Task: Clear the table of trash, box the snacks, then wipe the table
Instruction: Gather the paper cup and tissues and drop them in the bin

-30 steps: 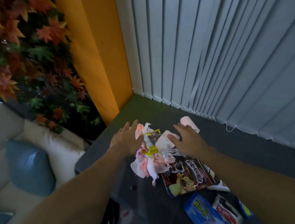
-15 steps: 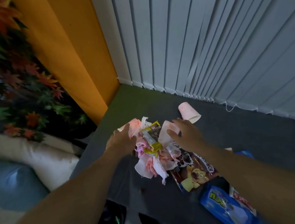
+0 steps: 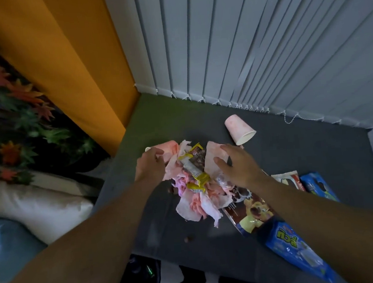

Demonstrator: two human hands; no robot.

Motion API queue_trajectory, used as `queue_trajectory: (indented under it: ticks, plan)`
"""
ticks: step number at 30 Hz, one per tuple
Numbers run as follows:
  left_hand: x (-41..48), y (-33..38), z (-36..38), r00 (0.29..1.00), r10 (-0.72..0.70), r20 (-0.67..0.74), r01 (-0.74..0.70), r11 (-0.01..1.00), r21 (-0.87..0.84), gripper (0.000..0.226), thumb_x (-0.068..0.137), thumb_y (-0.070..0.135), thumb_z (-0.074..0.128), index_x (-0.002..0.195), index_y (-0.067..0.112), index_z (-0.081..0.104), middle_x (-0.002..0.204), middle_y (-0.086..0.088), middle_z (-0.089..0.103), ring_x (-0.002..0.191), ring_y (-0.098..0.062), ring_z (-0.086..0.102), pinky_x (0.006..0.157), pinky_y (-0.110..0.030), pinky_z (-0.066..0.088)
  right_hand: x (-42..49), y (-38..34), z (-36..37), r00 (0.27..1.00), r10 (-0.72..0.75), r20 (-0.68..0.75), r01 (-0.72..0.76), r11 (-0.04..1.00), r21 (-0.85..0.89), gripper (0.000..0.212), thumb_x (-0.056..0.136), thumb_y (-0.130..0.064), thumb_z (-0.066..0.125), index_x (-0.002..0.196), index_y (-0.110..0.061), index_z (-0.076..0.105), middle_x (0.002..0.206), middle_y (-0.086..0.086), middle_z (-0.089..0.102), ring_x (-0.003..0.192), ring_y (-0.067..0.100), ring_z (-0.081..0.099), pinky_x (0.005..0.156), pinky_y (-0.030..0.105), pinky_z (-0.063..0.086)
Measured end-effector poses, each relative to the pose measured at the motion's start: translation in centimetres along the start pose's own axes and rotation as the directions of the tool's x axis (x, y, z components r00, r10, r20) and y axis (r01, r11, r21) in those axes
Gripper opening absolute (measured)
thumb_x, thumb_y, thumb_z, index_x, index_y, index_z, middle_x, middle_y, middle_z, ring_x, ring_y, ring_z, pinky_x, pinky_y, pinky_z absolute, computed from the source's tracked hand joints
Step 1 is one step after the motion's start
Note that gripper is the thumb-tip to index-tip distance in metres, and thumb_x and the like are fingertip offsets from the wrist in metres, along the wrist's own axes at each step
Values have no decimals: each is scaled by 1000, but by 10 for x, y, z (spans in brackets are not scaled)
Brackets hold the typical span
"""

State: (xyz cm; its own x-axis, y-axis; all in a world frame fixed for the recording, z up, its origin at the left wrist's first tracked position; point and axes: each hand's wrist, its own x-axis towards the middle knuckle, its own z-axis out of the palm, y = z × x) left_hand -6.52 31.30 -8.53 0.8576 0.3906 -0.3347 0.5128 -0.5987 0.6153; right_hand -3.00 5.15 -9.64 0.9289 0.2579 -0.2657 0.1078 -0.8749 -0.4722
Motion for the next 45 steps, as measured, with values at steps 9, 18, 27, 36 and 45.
queue_trajectory:
  ticks: [9, 18, 27, 36, 45]
  plan:
    - [-8, 18, -11, 986, 112, -127, -112, 994, 6, 23, 98, 7, 52, 114, 14, 67, 109, -5, 67, 86, -25, 66, 74, -36, 55, 16, 21, -23, 989, 146, -17, -146, 989, 27, 54, 96, -51, 50, 143, -24, 47, 137, 16, 42, 119, 35, 52, 100, 42, 47]
    - [-32, 21, -11, 968, 71, -240, -64, 997, 37, 25, 97, 9, 55, 116, 18, 68, 100, -2, 67, 85, -20, 65, 74, -31, 51, 47, 27, -28, 983, 147, 114, -170, 956, 240, 67, 95, -46, 56, 150, -12, 38, 152, 11, 41, 135, 30, 44, 106, 36, 38]
    - [-63, 4, -14, 947, -4, -321, 11, 1000, 19, 25, 96, 11, 57, 117, 20, 67, 111, -4, 69, 93, -22, 68, 84, -38, 56, 48, 15, -21, 994, 96, -43, -75, 933, 352, 46, 94, -29, 62, 136, -10, 57, 139, 11, 54, 124, 27, 53, 95, 28, 40]
    - [-107, -30, -30, 921, -83, -380, 98, 995, 21, 25, 97, 14, 56, 120, 18, 66, 115, -12, 71, 102, -32, 67, 88, -45, 55, 30, -66, -6, 957, -203, -207, 266, 898, 350, 9, 87, -9, 67, 95, -14, 69, 100, 8, 68, 93, 25, 64, 75, 26, 46]
    - [-162, -127, -57, 886, -223, -406, 208, 975, -82, 23, 95, 15, 56, 117, 19, 63, 111, -8, 68, 97, -30, 66, 83, -40, 54, -33, -168, 62, 904, -428, 1, 396, 838, 375, 34, 87, -9, 66, 116, -24, 56, 113, 1, 65, 98, 16, 63, 75, 26, 51]
